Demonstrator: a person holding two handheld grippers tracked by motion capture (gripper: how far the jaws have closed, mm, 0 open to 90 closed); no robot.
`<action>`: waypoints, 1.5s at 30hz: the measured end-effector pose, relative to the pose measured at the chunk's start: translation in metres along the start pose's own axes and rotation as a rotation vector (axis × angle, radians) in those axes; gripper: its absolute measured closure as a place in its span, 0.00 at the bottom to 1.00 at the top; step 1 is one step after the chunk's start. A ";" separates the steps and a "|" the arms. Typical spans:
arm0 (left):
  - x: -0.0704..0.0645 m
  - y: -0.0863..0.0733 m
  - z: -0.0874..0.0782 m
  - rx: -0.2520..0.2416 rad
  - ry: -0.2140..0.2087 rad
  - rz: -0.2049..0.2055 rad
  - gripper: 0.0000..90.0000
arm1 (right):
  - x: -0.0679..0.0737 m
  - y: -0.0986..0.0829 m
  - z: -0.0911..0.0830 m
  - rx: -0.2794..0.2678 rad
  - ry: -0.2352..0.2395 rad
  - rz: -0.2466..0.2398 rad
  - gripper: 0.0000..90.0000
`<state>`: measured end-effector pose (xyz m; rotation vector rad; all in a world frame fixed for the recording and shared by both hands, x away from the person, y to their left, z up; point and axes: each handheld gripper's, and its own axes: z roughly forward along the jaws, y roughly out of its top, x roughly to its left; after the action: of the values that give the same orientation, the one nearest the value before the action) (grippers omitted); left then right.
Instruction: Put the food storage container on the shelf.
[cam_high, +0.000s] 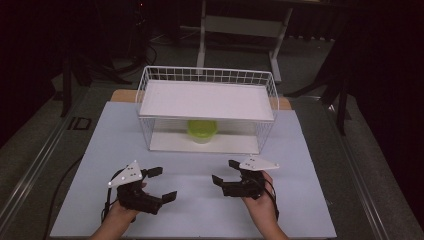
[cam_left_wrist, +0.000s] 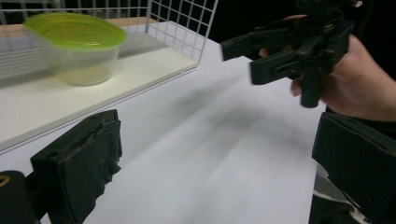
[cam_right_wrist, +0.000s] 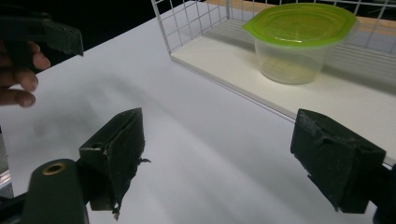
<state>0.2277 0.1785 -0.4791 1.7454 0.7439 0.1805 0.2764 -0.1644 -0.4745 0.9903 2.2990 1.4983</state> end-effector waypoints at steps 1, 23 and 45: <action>0.001 0.000 -0.002 0.001 0.005 -0.001 0.03 | 0.000 -0.001 -0.003 0.000 -0.004 -0.002 0.19; 0.010 -0.021 -0.035 0.015 0.038 0.009 0.03 | -0.014 -0.030 -0.053 0.012 -0.022 0.010 0.19; 0.022 -0.034 -0.037 -0.024 0.116 0.011 0.03 | -0.030 -0.047 -0.047 0.051 -0.044 0.003 0.19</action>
<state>0.2145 0.2253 -0.5042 1.7274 0.8126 0.2990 0.2551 -0.2295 -0.4994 1.0295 2.3168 1.4113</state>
